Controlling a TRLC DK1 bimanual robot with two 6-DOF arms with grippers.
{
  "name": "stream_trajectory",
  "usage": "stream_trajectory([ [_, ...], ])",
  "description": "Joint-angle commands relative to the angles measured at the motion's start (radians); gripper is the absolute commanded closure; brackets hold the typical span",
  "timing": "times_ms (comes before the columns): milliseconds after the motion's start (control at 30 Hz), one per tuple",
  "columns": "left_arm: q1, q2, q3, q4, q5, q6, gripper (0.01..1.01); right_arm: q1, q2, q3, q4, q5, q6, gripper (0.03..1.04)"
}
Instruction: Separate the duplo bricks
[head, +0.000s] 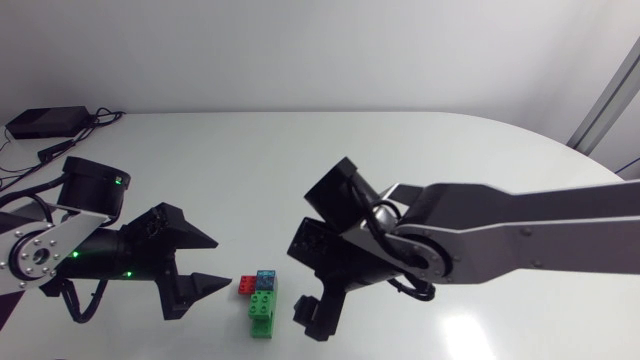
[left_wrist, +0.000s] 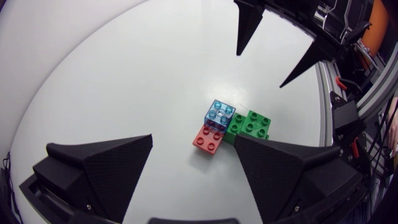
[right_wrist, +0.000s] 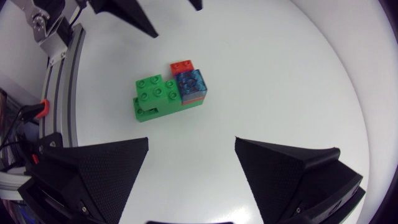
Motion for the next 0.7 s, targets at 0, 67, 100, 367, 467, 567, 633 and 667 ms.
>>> stream_trajectory([
  [0,0.009,0.016,-0.021,-0.009,0.022,0.038,0.113,0.037,0.043,0.016,-0.017,0.010,-0.079,0.06],
  [67,0.009,0.014,-0.021,-0.009,0.025,0.044,0.113,0.048,0.060,0.020,-0.013,0.029,-0.105,0.06],
  [100,0.009,0.014,-0.021,-0.009,0.026,0.048,0.113,0.048,0.060,0.019,-0.002,0.025,-0.120,0.06],
  [367,0.001,0.014,-0.029,-0.009,0.032,0.066,0.113,0.060,0.100,0.120,-0.040,-0.021,-0.166,0.07],
  [467,0.001,0.016,-0.036,-0.009,0.034,0.074,0.113,0.062,0.135,0.186,-0.099,-0.043,-0.166,0.07],
  [567,0.007,0.020,-0.038,-0.007,0.036,0.084,0.113,0.069,0.167,0.237,-0.145,-0.055,-0.161,0.07],
  [633,0.016,0.025,-0.035,-0.009,0.040,0.090,0.113,0.074,0.189,0.257,-0.168,-0.067,-0.154,0.07],
  [667,0.021,0.026,-0.035,-0.009,0.043,0.092,0.113,0.076,0.196,0.263,-0.180,-0.073,-0.145,0.07],
])
